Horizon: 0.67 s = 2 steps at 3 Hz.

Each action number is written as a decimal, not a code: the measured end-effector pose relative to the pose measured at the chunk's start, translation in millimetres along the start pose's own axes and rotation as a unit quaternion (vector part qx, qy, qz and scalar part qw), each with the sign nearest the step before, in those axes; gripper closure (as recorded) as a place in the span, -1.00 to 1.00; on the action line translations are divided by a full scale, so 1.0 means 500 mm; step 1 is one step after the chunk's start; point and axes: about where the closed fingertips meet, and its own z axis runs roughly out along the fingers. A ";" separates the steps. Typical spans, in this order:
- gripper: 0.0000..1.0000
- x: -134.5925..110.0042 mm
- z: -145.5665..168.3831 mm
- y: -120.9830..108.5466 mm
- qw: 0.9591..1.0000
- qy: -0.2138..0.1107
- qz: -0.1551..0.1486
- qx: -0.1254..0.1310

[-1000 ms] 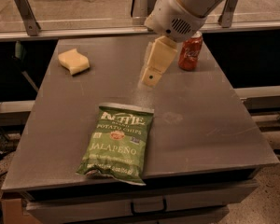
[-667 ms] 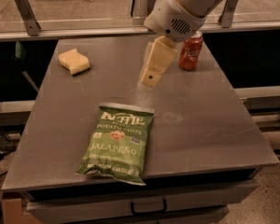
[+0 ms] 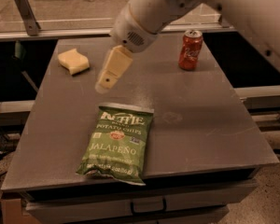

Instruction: Pick sponge

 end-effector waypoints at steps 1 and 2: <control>-1.00 -0.086 0.109 -0.038 0.997 -0.066 -0.002 -0.026; -1.00 -0.156 0.210 -0.079 0.989 -0.137 0.016 -0.050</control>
Offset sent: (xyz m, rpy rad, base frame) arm 0.0946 0.1821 -0.0357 0.4494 0.1231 0.1095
